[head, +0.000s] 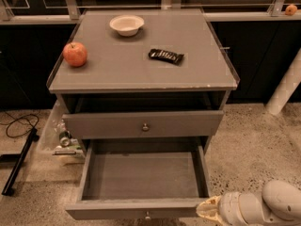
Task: Close middle drawer
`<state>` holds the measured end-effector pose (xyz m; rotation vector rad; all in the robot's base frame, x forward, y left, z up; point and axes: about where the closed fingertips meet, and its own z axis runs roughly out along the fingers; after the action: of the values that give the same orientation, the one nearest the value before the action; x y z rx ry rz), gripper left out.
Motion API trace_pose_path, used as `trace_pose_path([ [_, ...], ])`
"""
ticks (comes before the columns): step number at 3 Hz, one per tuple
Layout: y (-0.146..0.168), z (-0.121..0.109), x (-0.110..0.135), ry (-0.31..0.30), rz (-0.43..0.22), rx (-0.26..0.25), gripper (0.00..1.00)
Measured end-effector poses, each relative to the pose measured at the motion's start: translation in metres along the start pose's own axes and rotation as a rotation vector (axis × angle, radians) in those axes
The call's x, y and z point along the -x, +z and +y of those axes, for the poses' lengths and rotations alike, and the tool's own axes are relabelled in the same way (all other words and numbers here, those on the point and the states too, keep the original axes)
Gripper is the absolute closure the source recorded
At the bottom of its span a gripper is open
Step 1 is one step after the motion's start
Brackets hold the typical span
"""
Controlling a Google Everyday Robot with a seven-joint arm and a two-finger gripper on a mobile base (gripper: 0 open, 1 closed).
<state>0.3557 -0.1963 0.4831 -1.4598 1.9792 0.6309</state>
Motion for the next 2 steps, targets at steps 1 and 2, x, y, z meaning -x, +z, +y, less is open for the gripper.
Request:
trace_pose_path([
  [1,0.0002,0.0,0.0,0.0,0.0,0.0,1.0],
  [2,0.0059,-0.001,-0.002,-0.001,0.015,0.003,1.0],
])
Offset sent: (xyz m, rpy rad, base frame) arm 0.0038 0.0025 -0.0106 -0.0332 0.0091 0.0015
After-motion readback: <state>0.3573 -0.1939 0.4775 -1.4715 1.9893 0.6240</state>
